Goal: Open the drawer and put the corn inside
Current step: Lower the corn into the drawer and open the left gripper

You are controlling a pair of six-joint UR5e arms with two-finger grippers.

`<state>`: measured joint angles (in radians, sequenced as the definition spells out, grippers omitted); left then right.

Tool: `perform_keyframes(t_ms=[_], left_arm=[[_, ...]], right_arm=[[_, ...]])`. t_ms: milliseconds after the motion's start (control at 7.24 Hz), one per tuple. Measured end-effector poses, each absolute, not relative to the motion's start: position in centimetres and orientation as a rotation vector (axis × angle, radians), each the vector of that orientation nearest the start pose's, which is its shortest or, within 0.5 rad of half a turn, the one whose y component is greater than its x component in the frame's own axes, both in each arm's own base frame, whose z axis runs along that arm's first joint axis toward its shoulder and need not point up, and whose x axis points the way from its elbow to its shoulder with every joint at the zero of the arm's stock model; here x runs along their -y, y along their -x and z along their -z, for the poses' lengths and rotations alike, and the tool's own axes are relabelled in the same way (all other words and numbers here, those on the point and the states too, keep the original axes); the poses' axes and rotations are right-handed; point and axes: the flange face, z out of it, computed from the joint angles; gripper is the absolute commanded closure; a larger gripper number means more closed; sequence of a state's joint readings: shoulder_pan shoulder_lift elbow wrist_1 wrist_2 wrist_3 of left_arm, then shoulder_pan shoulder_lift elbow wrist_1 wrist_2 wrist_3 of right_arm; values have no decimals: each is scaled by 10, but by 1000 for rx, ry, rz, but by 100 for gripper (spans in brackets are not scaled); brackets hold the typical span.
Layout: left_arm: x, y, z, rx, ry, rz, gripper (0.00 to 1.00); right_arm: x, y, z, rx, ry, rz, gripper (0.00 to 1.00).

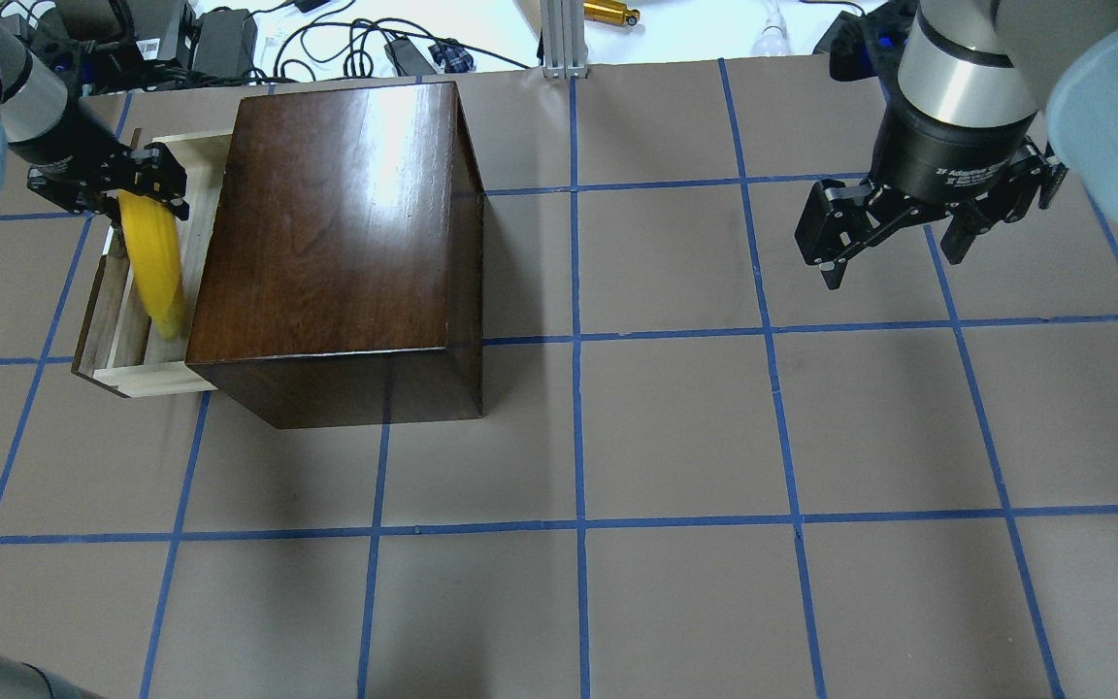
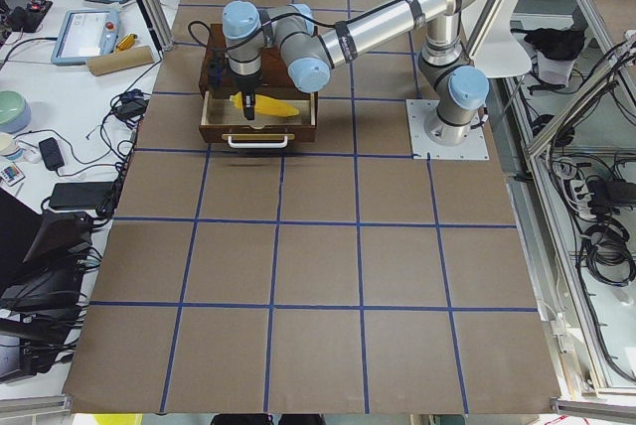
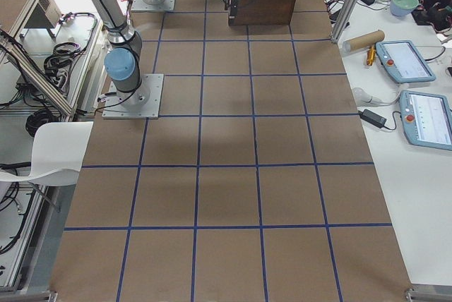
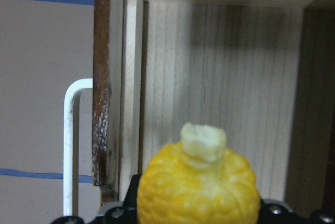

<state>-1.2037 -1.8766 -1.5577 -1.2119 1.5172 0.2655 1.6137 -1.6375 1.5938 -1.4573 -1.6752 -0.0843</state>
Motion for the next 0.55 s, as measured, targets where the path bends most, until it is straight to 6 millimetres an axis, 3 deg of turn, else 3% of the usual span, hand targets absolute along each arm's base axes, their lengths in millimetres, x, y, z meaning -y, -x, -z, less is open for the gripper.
perform_keyframes(t_ms=[276, 553], left_arm=[[614, -82, -381, -3156, 145, 163, 0], [595, -61, -418, -3150, 112, 184, 0]], right_arm=[[450, -142, -498, -3236, 212, -117, 0], [450, -142, -498, -3236, 212, -116, 0]])
